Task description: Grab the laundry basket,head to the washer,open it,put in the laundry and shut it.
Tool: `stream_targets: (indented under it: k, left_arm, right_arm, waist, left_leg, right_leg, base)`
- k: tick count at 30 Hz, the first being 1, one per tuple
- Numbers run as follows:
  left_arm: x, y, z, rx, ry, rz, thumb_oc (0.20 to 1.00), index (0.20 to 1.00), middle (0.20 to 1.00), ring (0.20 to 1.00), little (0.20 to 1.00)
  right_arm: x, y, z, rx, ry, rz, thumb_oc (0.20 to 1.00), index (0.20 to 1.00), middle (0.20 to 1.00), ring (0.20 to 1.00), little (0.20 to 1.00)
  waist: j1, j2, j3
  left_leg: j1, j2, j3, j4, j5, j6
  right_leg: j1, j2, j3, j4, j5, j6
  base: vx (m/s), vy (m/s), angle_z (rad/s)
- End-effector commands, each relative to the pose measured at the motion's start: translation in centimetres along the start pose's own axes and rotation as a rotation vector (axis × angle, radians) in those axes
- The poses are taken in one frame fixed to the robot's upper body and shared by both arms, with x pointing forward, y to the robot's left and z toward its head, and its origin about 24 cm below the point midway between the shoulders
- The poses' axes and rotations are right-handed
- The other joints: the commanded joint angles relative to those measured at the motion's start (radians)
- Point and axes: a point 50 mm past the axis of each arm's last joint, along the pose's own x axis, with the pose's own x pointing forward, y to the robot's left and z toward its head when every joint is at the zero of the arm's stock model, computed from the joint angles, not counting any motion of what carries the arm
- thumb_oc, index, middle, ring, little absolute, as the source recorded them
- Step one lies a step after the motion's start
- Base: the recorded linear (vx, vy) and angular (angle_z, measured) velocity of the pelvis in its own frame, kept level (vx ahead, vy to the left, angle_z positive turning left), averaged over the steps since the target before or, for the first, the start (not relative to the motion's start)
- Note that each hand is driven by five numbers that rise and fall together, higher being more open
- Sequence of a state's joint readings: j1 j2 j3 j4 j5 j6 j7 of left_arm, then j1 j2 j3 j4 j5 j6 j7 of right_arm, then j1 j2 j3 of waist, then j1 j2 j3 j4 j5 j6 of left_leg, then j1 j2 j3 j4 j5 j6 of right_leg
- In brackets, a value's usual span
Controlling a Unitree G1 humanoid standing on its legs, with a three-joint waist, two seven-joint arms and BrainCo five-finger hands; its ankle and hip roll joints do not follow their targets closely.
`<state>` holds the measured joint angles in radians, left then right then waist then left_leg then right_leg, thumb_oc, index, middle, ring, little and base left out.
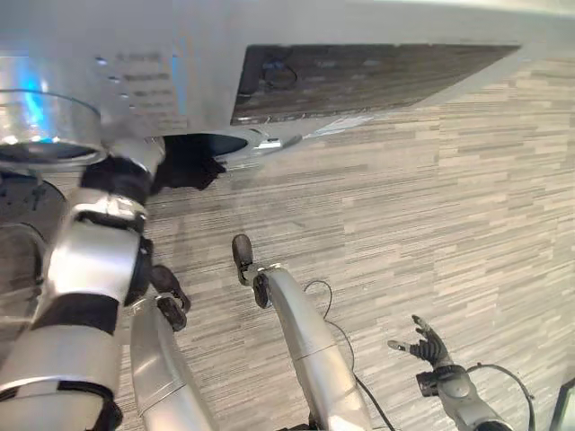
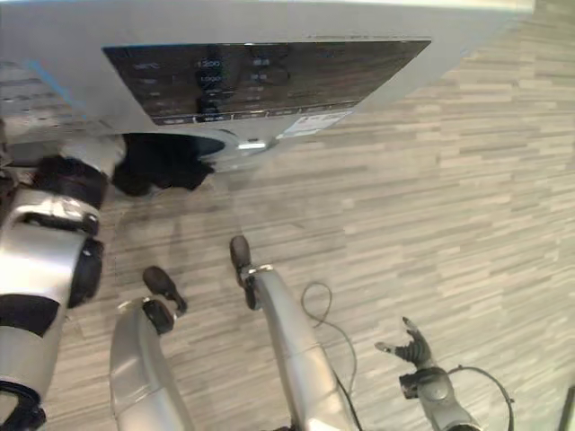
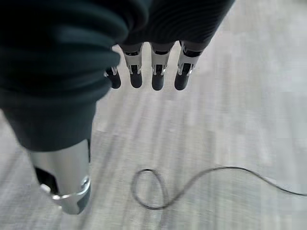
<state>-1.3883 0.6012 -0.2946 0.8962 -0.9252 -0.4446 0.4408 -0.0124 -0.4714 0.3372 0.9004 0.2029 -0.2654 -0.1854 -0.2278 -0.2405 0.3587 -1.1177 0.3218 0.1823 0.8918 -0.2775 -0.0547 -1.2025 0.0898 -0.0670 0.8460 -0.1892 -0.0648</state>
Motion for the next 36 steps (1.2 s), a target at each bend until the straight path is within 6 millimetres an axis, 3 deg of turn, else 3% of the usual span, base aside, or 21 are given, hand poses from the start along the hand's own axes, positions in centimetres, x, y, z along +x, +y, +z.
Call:
stream_targets:
  k: [1, 5, 6, 7, 8, 10, 11, 13, 14, 15, 17, 18, 22, 29, 36]
  left_arm:
    - [-0.1, -2.6, 3.3, -0.078, -0.177, -0.045, 0.2, 0.2, 0.2, 0.2, 0.2]
    - [-0.5, -1.5, 1.3, -0.016, -0.112, -0.03, 0.2, 0.2, 0.2, 0.2, 0.2]
    - [-1.0, 0.7, -2.1, 0.041, 0.044, 0.025, 0.2, 0.2, 0.2, 0.2, 0.2]
    - [-1.0, 0.7, -2.1, 0.04, 0.044, 0.024, 0.2, 0.2, 0.2, 0.2, 0.2]
    - [-1.6, 4.4, -5.4, 0.205, 0.226, 0.133, 0.2, 0.2, 0.2, 0.2, 0.2]
    - [-1.9, 4.5, -6.2, 0.202, 0.278, 0.122, 0.225, 0.225, 0.225, 0.225, 0.225]
    - [-2.0, 5.4, -6.7, 0.306, 0.322, 0.102, 1.0, 1.0, 1.0, 1.0, 1.0]
    - [-2.4, 7.9, -7.6, 0.636, 0.413, 0.04, 1.0, 1.0, 1.0, 1.0, 1.0]
    - [-2.4, 7.9, -7.6, 0.636, 0.413, 0.04, 1.0, 1.0, 1.0, 1.0, 1.0]
    - [-2.9, 10.1, -8.1, 0.921, 0.509, -0.022, 1.0, 1.0, 1.0, 1.0, 1.0]
    - [-2.5, 9.5, -7.8, 0.935, 0.49, -0.038, 1.0, 1.0, 1.0, 1.0, 1.0]
    - [-2.0, 8.2, -7.4, 0.958, 0.439, -0.082, 1.0, 1.0, 1.0, 1.0, 1.0]
    - [-2.1, 7.4, -7.6, 0.993, 0.409, -0.125, 1.0, 1.0, 1.0, 1.0, 1.0]
    - [-4.5, 5.2, -10.1, 1.0, 0.353, -0.217, 1.0, 1.0, 1.0, 1.0, 1.0]
    - [-11.9, 5.2, -15.3, 1.005, 0.409, -0.355, 1.0, 1.0, 1.0, 1.0, 1.0]
  right_arm:
    - [-1.7, -1.9, -3.1, -0.031, 0.09, -0.019, 1.0, 1.0, 1.0, 1.0, 1.0]
    - [-1.2, -1.8, -1.7, -0.012, 0.025, -0.013, 1.0, 1.0, 1.0, 1.0, 1.0]
    - [-0.8, -1.9, -0.7, 0.004, -0.017, -0.018, 1.0, 1.0, 1.0, 1.0, 1.0]
    - [-0.8, -1.9, -0.7, 0.004, -0.017, -0.018, 1.0, 1.0, 1.0, 1.0, 1.0]
    - [-0.3, -1.8, 0.5, 0.025, -0.058, -0.034, 1.0, 1.0, 1.0, 1.0, 1.0]
    - [-0.1, -1.7, 1.1, 0.033, -0.077, -0.033, 1.0, 1.0, 1.0, 1.0, 1.0]
    - [0.1, -1.8, 1.3, 0.027, -0.079, -0.032, 1.0, 1.0, 1.0, 1.0, 1.0]
    - [0.3, -1.7, 2.3, -0.008, -0.125, 0.0, 1.0, 1.0, 1.0, 1.0, 1.0]
    - [0.3, -1.7, 2.3, -0.008, -0.125, 0.0, 1.0, 1.0, 1.0, 1.0, 1.0]
    - [0.4, -2.1, 2.4, -0.061, -0.124, 0.029, 1.0, 1.0, 1.0, 1.0, 1.0]
    - [0.3, -2.2, 2.3, -0.071, -0.115, 0.035, 1.0, 1.0, 1.0, 1.0, 1.0]
    - [0.0, -2.1, 1.6, -0.068, -0.096, 0.054, 1.0, 1.0, 1.0, 1.0, 1.0]
    - [-0.4, -2.0, 0.6, -0.079, -0.067, 0.07, 1.0, 1.0, 1.0, 1.0, 1.0]
    - [-0.4, -1.6, -0.1, -0.086, -0.035, 0.072, 1.0, 1.0, 1.0, 1.0, 1.0]
    - [0.0, -1.7, 0.6, -0.073, -0.066, 0.028, 1.0, 1.0, 1.0, 1.0, 1.0]
  waist:
    - [-0.002, 0.083, -0.073]
    - [0.003, 0.091, -0.071]
    - [0.004, 0.093, -0.071]
    - [0.003, 0.093, -0.071]
    - [0.004, 0.095, -0.072]
    - [0.004, 0.097, -0.073]
    - [0.004, 0.099, -0.076]
    - [0.002, 0.1, -0.083]
    - [0.002, 0.1, -0.084]
    - [-0.002, 0.1, -0.09]
    - [-0.001, 0.1, -0.091]
    - [0.001, 0.105, -0.093]
    - [0.009, 0.113, -0.09]
    - [0.031, 0.122, -0.061]
    - [0.062, 0.108, -0.034]
  left_leg:
    - [0.004, 0.027, -0.093, 0.12, -0.093, 0.014]
    - [-0.018, 0.028, -0.105, 0.143, -0.097, 0.015]
    - [-0.028, 0.026, -0.105, 0.153, -0.102, 0.018]
    - [-0.029, 0.026, -0.106, 0.154, -0.103, 0.018]
    - [-0.036, 0.025, -0.105, 0.161, -0.111, 0.023]
    - [-0.041, 0.024, -0.107, 0.165, -0.113, 0.023]
    - [-0.046, 0.025, -0.107, 0.169, -0.115, 0.025]
    - [-0.058, 0.03, -0.101, 0.174, -0.116, 0.03]
    - [-0.059, 0.03, -0.101, 0.173, -0.116, 0.03]
    - [-0.056, 0.033, -0.09, 0.161, -0.115, 0.031]
    - [-0.054, 0.032, -0.084, 0.153, -0.113, 0.032]
    - [-0.048, 0.027, -0.074, 0.13, -0.104, 0.033]
    - [-0.017, 0.007, -0.049, 0.069, -0.082, 0.035]
    - [0.094, -0.053, -0.038, -0.134, 0.002, 0.036]
    - [0.254, -0.137, -0.055, -0.366, 0.101, 0.035]
  right_leg:
    - [0.049, -0.059, -0.004, 0.012, 0.008, 0.102]
    - [0.029, -0.057, -0.017, 0.033, -0.002, 0.1]
    - [0.018, -0.061, -0.024, 0.045, -0.003, 0.099]
    - [0.017, -0.061, -0.024, 0.046, -0.004, 0.099]
    - [0.009, -0.061, -0.026, 0.053, -0.006, 0.096]
    - [0.004, -0.061, -0.026, 0.054, -0.008, 0.095]
    - [-0.001, -0.061, -0.028, 0.056, -0.006, 0.095]
    - [-0.008, -0.058, -0.03, 0.051, 0.004, 0.097]
    - [-0.009, -0.058, -0.03, 0.051, 0.004, 0.097]
    - [-0.004, -0.058, -0.027, 0.033, 0.015, 0.1]
    - [-0.001, -0.058, -0.025, 0.024, 0.021, 0.102]
    - [0.004, -0.057, -0.018, -0.002, 0.033, 0.102]
    - [0.035, -0.063, 0.001, -0.056, 0.055, 0.106]
    - [0.154, -0.101, 0.004, -0.208, 0.117, 0.137]
    - [0.306, -0.144, -0.019, -0.374, 0.188, 0.162]
  base:
    - [0.06, -0.034, 0.06]
    - [0.02, -0.013, 0.03]
    - [0.0, 0.0, 0.0]
    - [0.02, 0.017, 0.06]
    - [0.01, 0.029, 0.09]
    - [0.01, 0.014, 0.04]
    - [0.01, 0.037, 0.02]
    - [0.0, 0.039, 0.0]
    - [-0.01, 0.042, -0.06]
    - [-0.01, 0.048, -0.08]
    - [-0.01, 0.036, -0.1]
    - [-0.01, 0.008, -0.09]
    - [-0.03, 0.028, -0.07]
    - [-0.06, 0.018, 0.13]
    - [-0.04, 0.012, 0.27]
